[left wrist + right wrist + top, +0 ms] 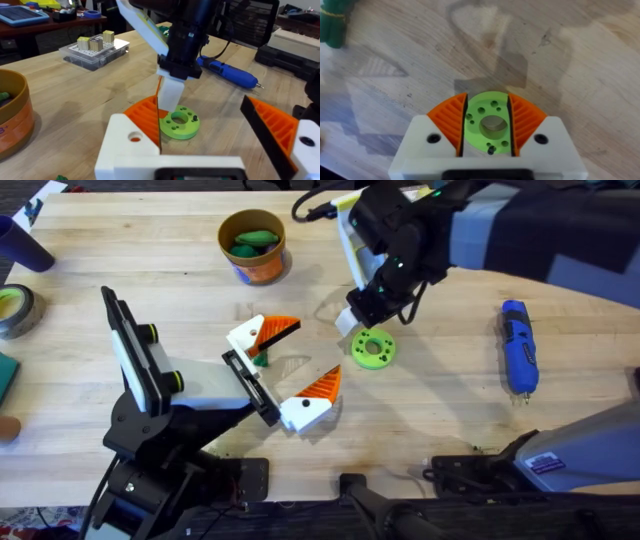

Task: Pick up the gripper from the table and insert it into the empty holder that is missing its gripper. Then pick up a screw, insert it into the mounting hole, and use the screwdriver to tighten it. Finally, clean up the table by picking up the vegetable and placing it into the bucket.

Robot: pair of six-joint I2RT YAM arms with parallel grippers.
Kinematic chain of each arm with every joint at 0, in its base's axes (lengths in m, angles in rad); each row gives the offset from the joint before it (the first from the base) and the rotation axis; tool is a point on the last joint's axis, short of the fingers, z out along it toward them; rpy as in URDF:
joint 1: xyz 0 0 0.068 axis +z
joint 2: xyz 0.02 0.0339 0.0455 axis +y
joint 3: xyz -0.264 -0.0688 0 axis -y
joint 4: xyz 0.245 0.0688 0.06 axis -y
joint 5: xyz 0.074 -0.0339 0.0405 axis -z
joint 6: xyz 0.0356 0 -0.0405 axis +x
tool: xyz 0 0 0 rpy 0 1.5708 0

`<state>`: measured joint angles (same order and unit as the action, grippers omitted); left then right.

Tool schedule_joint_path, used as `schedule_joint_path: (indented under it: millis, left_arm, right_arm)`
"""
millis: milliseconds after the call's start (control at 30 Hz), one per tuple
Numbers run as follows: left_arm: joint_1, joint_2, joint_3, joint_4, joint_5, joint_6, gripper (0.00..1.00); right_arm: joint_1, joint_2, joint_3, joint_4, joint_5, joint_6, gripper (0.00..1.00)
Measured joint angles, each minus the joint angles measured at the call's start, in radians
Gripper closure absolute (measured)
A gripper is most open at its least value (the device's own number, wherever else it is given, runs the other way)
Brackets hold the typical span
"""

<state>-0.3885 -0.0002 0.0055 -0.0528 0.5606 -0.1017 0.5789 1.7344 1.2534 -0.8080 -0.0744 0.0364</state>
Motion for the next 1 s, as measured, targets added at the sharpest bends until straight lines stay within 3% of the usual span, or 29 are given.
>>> schedule_joint_path:
  millis: [400, 767, 1000]
  left_arm:
    - [0.000, 0.000, 0.000, 0.001, -0.003, -0.004, 0.015]
    - [0.000, 0.000, 0.000, 0.001, -0.003, -0.004, 0.015]
    - [0.000, 0.000, 0.000, 0.001, -0.003, -0.004, 0.014]
  right_arm:
    - [0.007, -0.025, 0.016, -0.084, 0.000, 0.020, 0.530]
    - [0.002, -0.371, 0.030, -0.292, 0.030, 0.025, 0.530]
    - [0.003, -0.511, -0.014, -0.285, 0.038, 0.057, 0.530]
